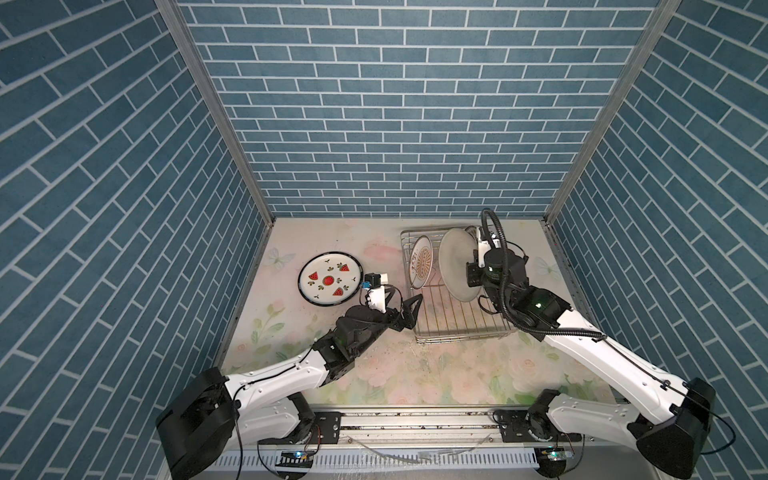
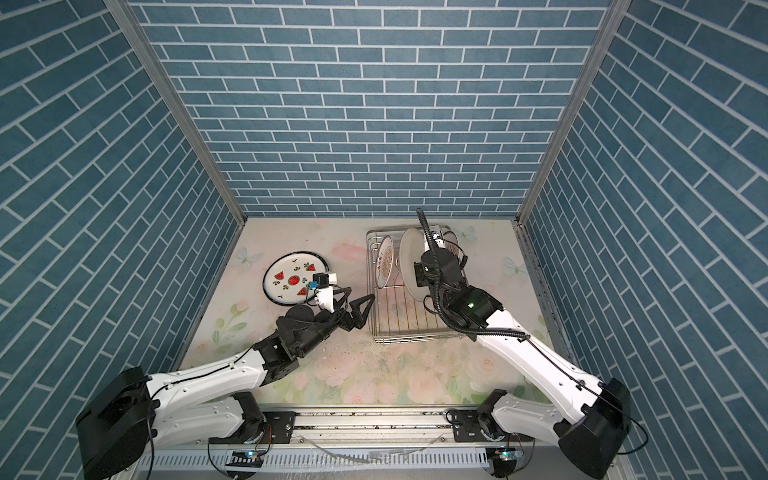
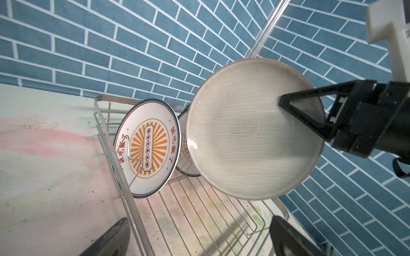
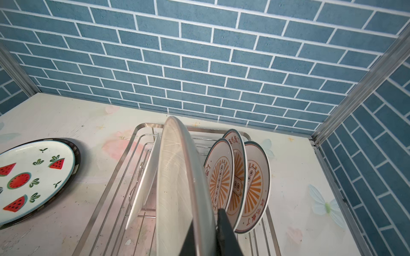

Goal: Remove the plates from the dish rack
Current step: 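Lift the white lined plate up out of the rack with the right gripper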

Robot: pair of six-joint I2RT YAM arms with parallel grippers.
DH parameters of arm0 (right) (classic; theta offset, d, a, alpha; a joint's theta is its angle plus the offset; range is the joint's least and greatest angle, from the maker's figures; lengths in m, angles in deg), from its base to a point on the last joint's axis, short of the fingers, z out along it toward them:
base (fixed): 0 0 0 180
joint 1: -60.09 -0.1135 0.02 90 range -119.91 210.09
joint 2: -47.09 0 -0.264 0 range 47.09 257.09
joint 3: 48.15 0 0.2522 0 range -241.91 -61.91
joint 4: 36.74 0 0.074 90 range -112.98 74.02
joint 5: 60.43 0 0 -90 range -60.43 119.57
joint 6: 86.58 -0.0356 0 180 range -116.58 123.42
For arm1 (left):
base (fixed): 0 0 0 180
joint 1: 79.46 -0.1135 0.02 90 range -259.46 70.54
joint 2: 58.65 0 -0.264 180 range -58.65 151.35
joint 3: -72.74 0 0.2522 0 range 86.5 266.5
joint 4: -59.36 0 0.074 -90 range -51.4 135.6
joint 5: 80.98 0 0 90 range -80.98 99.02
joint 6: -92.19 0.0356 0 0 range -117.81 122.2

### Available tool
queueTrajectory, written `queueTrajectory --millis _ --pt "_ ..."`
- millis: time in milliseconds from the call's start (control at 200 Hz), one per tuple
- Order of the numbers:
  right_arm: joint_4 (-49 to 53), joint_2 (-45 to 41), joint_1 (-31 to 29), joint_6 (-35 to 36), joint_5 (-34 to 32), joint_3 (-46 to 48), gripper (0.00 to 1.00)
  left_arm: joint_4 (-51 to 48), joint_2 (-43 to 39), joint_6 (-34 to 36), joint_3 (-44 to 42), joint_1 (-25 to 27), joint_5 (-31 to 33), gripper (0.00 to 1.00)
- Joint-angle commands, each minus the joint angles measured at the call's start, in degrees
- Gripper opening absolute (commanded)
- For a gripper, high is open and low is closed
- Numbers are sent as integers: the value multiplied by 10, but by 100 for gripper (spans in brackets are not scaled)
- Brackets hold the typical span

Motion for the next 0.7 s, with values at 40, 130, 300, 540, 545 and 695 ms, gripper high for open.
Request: queueTrajectory --millis 40,130,300,540,545,695 --pt "-64 -73 21 -53 92 20 0 9 11 13 21 2 -30 100" --pt "-66 -92 34 -60 130 31 0 18 24 25 30 13 -42 100" --pt "-76 -95 77 -82 254 44 0 -10 22 41 41 27 -1 100" --pt "-130 -113 123 -123 406 70 0 25 5 -15 18 -33 -135 100" --pt "-131 -114 124 -124 410 70 0 26 4 -16 18 -35 -136 100" --pt "-161 -111 145 -150 477 78 0 21 -9 -35 11 -54 -173 100"
